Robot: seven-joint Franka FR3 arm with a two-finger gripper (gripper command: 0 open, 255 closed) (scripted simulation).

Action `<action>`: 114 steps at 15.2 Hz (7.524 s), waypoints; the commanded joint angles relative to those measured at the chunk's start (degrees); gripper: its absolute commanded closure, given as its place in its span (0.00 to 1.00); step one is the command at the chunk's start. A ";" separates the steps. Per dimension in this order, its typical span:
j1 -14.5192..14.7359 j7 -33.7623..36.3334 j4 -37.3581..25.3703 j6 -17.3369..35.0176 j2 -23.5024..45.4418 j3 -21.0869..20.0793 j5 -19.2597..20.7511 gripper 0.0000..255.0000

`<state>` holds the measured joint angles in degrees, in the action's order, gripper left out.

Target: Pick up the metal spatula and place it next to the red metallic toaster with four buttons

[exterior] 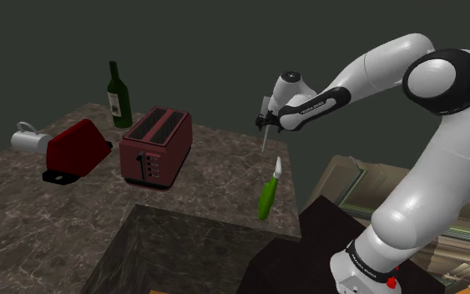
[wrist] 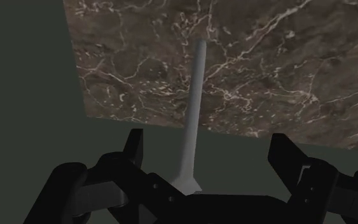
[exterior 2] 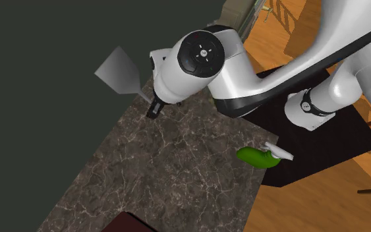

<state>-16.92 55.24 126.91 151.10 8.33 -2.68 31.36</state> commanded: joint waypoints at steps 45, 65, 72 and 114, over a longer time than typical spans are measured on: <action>-1.83 2.69 -13.15 -1.98 7.30 1.87 0.88 1.00; -2.61 -5.70 -19.25 -14.02 0.45 -0.33 -6.43 1.00; -2.62 -8.03 -22.69 -18.59 -0.96 -0.71 -8.26 1.00; 11.52 14.33 -25.98 -43.79 -12.63 -15.87 -5.88 1.00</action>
<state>-6.10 68.10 101.46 108.18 -4.63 -17.69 25.17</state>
